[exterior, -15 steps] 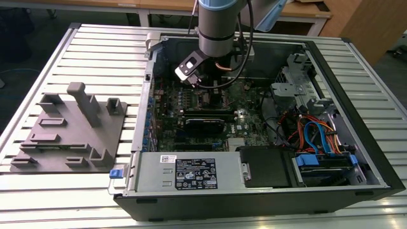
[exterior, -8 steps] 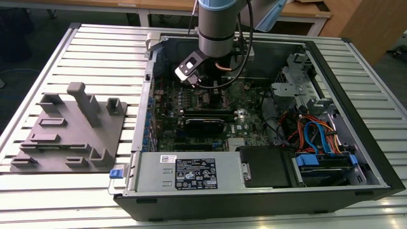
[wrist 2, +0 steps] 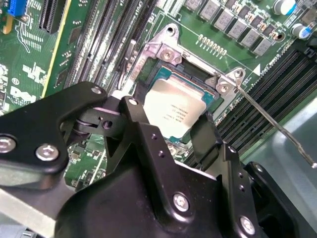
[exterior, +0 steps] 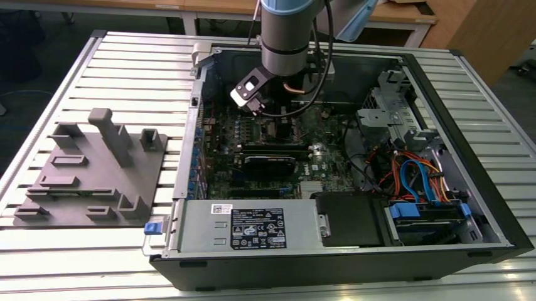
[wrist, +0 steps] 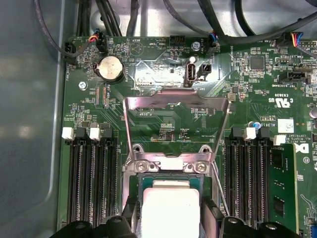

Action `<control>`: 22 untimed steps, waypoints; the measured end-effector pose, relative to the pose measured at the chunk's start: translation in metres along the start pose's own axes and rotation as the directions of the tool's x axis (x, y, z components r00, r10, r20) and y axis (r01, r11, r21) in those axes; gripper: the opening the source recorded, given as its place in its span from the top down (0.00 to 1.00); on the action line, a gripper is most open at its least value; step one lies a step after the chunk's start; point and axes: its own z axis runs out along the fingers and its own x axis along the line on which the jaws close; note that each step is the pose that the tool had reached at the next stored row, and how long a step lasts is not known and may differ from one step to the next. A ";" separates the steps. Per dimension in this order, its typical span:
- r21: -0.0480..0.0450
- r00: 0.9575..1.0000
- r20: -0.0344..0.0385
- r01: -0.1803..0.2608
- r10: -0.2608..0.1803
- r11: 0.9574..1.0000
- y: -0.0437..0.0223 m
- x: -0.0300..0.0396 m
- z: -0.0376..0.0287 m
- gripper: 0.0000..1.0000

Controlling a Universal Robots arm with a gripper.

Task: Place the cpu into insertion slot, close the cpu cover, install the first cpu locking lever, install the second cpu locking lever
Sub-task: 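Place the cpu into insertion slot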

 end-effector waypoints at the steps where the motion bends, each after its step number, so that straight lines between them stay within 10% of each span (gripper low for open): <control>1: 0.000 1.000 0.000 0.000 0.000 1.000 0.0000 -0.0001 -0.0002 0.38; 9: 0.000 1.000 0.001 0.000 0.000 1.000 0.0001 -0.0001 -0.0021 0.38; 22: 0.001 1.000 0.000 0.000 0.000 1.000 0.0017 0.0003 -0.0257 0.38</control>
